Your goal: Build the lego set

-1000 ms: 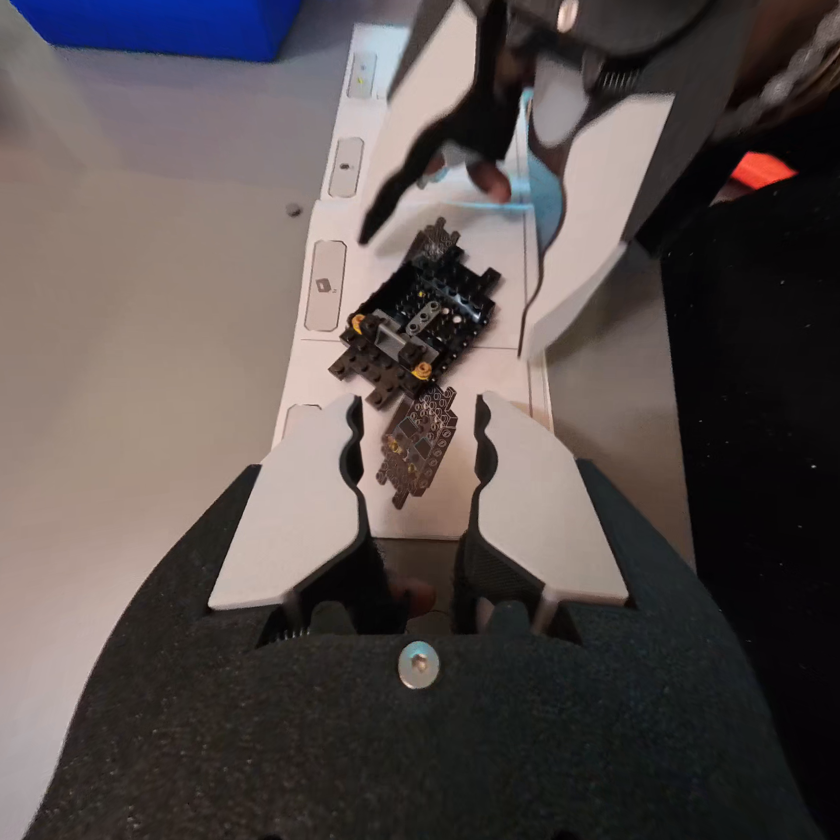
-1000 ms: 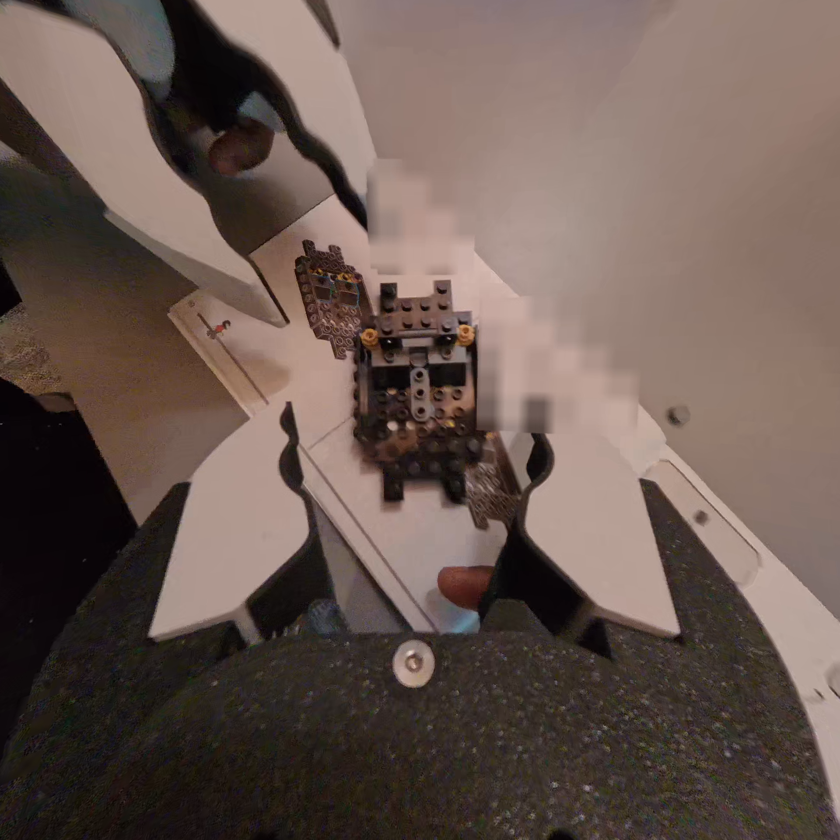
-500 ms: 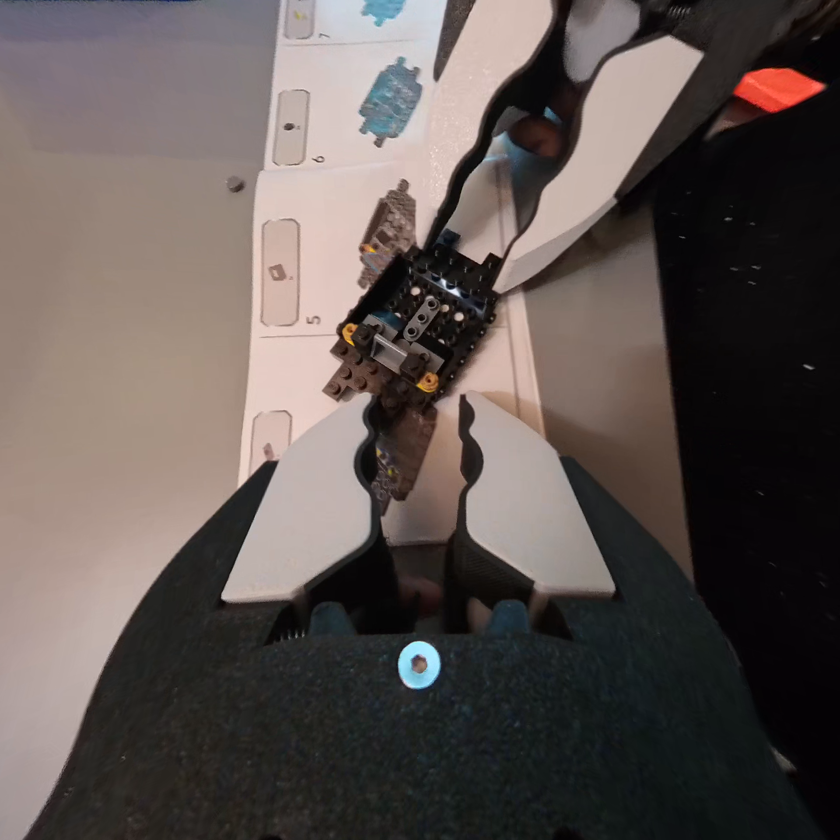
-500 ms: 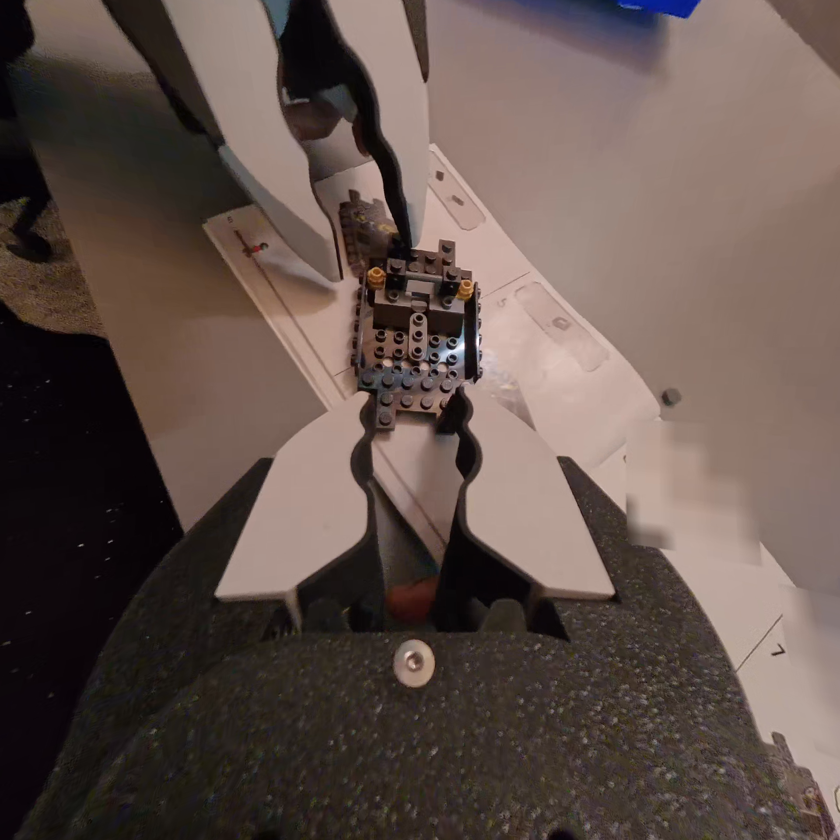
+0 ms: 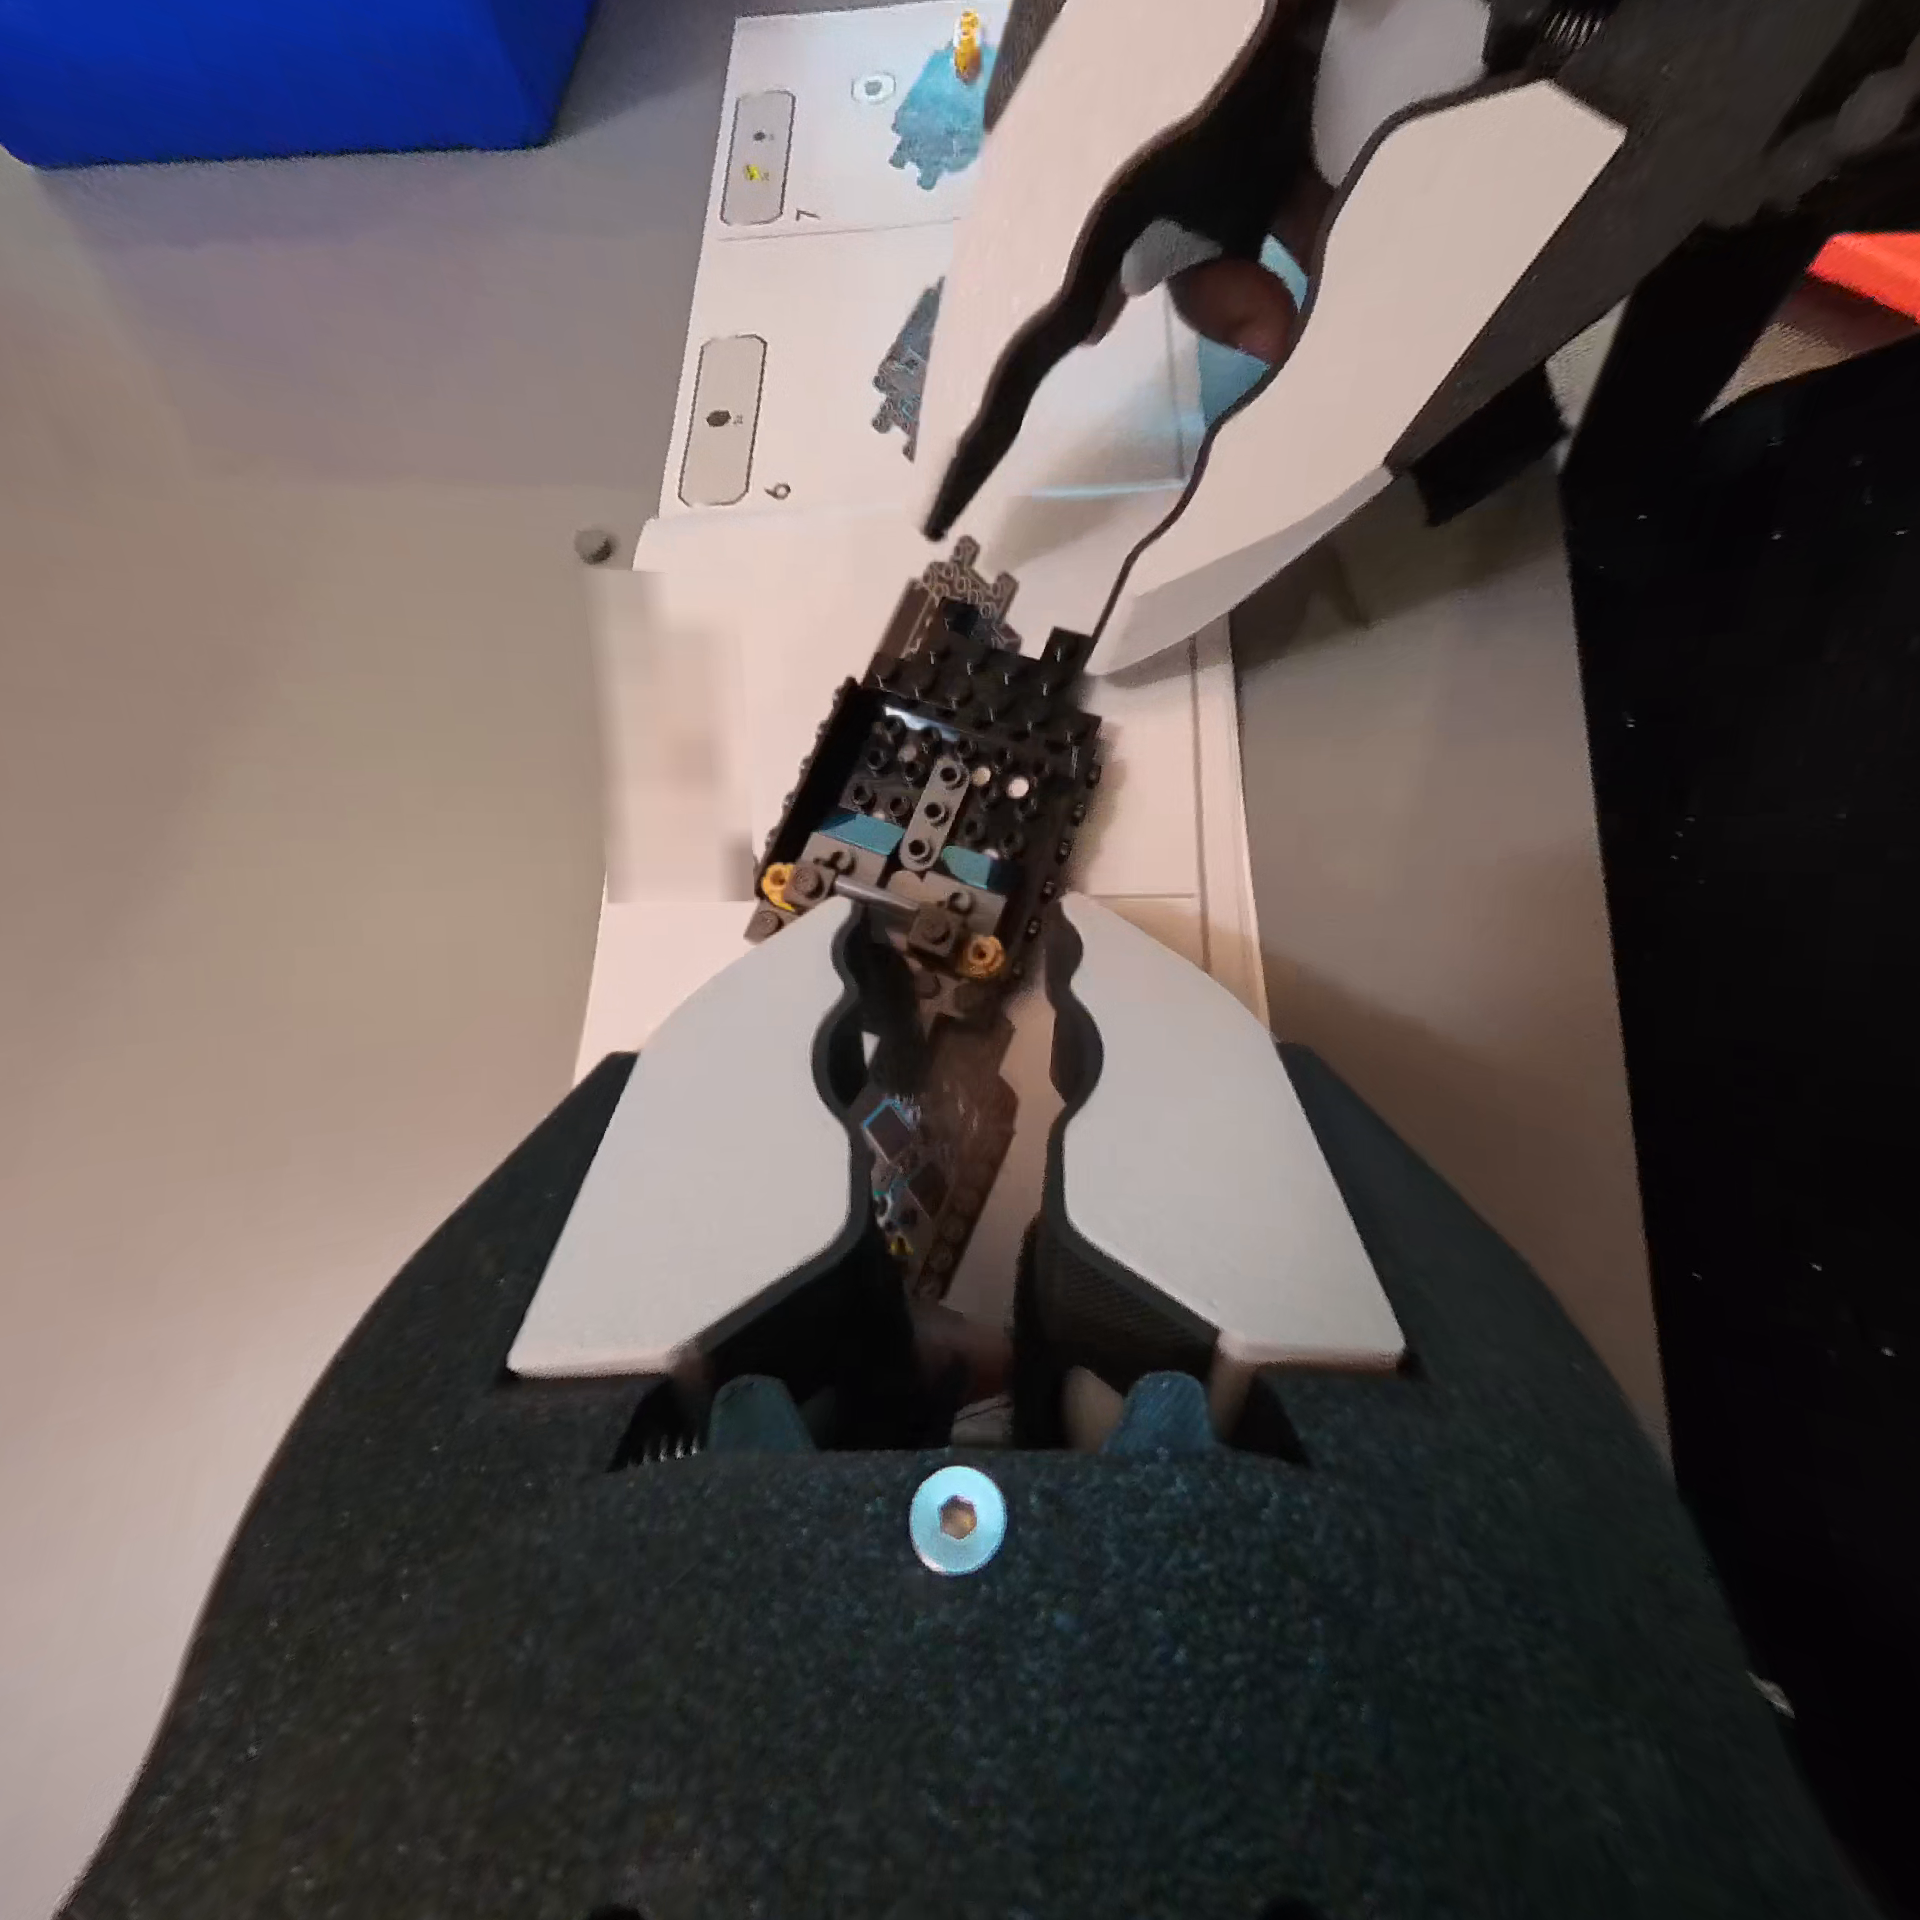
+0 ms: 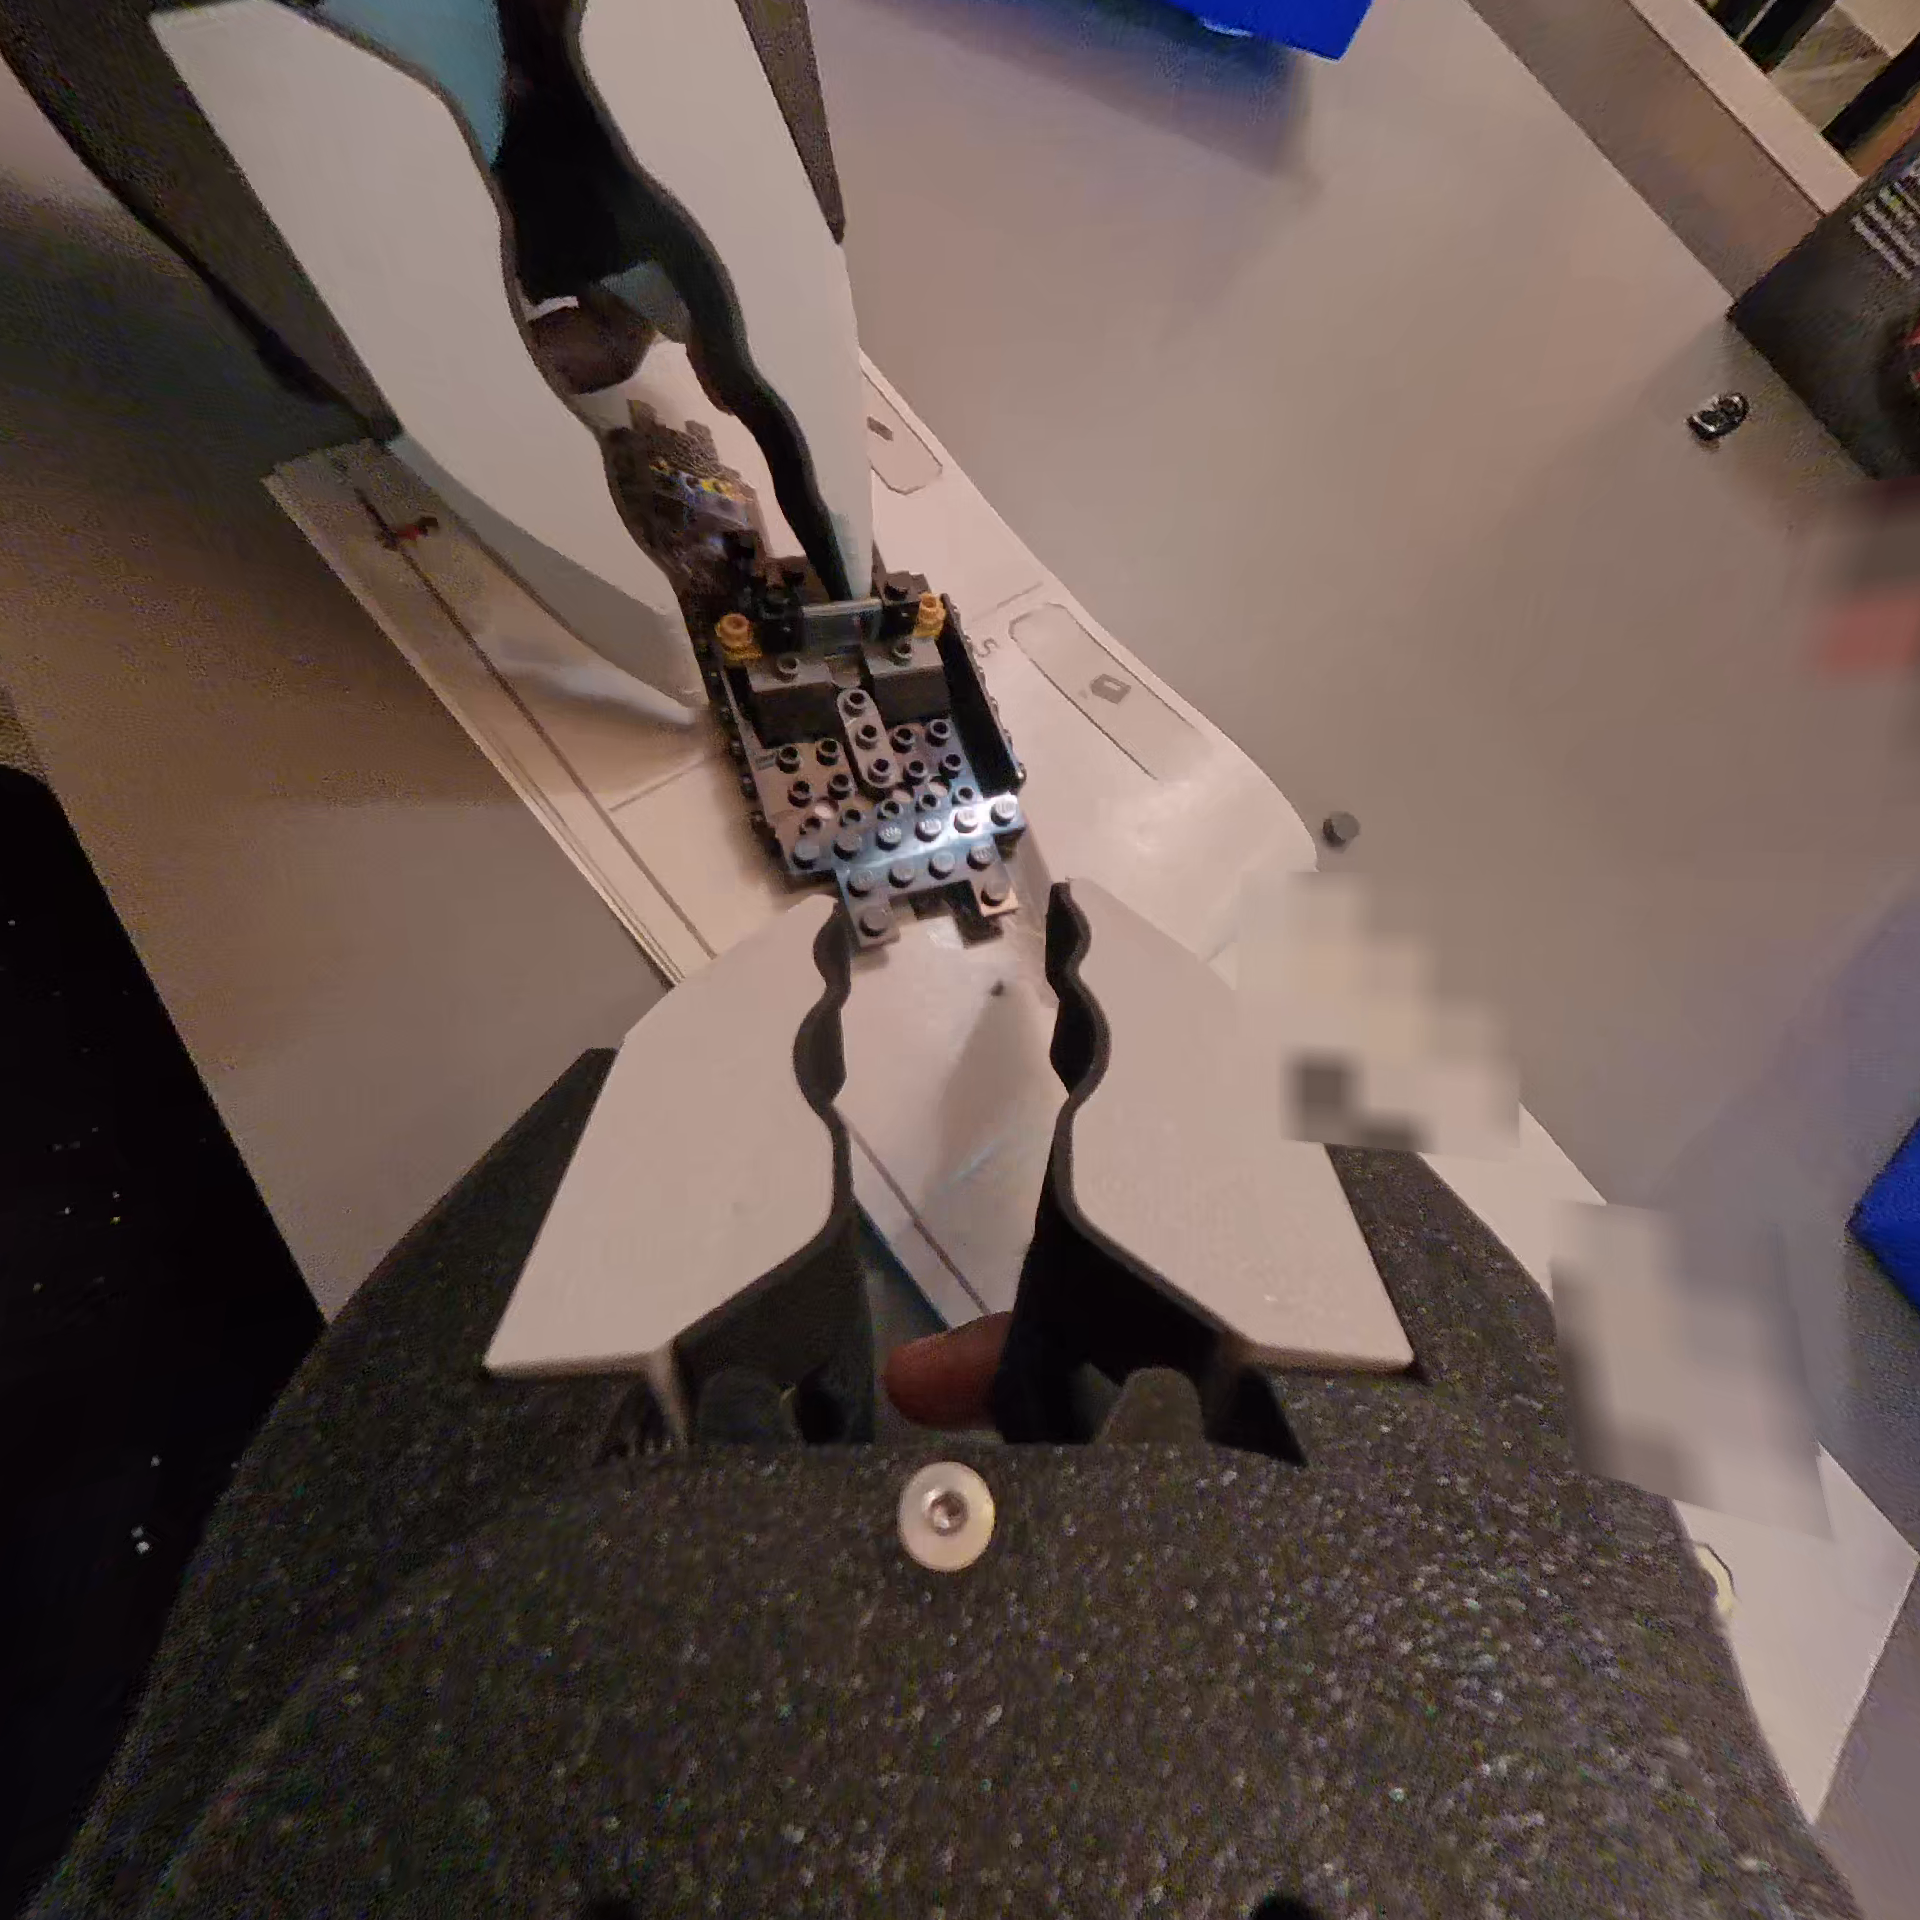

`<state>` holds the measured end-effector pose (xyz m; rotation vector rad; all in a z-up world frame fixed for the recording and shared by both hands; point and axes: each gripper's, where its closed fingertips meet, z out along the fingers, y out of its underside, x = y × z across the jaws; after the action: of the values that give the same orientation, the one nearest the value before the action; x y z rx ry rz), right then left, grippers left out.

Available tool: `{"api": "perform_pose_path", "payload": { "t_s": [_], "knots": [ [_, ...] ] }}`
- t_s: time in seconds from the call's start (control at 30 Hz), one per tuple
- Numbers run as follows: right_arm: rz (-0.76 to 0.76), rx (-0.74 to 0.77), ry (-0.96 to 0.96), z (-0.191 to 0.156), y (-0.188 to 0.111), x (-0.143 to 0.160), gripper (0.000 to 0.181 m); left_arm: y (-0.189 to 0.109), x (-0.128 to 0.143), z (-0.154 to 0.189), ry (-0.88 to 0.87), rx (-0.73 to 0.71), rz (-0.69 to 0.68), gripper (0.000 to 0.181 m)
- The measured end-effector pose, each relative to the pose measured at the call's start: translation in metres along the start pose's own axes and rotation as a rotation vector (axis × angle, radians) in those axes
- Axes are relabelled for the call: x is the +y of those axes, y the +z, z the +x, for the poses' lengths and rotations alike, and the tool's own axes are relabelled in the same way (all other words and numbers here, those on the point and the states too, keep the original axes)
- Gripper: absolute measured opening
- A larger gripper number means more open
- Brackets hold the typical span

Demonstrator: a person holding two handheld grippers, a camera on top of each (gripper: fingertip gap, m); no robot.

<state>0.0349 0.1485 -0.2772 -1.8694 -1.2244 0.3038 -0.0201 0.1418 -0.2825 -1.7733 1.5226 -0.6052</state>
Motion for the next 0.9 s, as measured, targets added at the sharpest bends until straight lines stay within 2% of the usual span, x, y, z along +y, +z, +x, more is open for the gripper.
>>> {"api": "perform_pose_path", "payload": {
  "t_s": [0.1, 0.23, 0.4, 0.57, 0.67, 0.8, 0.9],
  "knots": [
    [0.002, -0.014, 0.035, 0.012, -0.012, 0.008, 0.04, -0.001, 0.0, 0.0, 0.009, -0.007, -0.015, 0.033],
    [-0.014, -0.057, 0.113, 0.035, -0.033, 0.027, 0.046, -0.016, 0.001, -0.01, -0.023, -0.043, 0.007, 0.036],
    [-0.11, -0.083, 0.158, 0.06, -0.058, 0.059, 0.059, -0.019, 0.011, -0.021, -0.079, -0.071, -0.019, 0.07],
    [-0.2, -0.122, 0.229, 0.065, -0.066, 0.087, 0.056, -0.006, 0.012, -0.021, -0.055, -0.041, -0.05, 0.073],
    [-0.185, -0.114, 0.27, 0.061, -0.06, 0.086, 0.064, -0.005, 0.013, -0.021, -0.048, -0.037, -0.063, 0.071],
    [-0.133, -0.055, 0.315, 0.057, -0.048, 0.075, 0.064, -0.011, 0.012, -0.027, -0.055, -0.067, -0.054, 0.07],
    [-0.132, -0.041, 0.238, 0.054, -0.049, 0.073, 0.074, -0.015, 0.015, -0.029, -0.037, -0.086, -0.078, 0.07]
  ]
}}
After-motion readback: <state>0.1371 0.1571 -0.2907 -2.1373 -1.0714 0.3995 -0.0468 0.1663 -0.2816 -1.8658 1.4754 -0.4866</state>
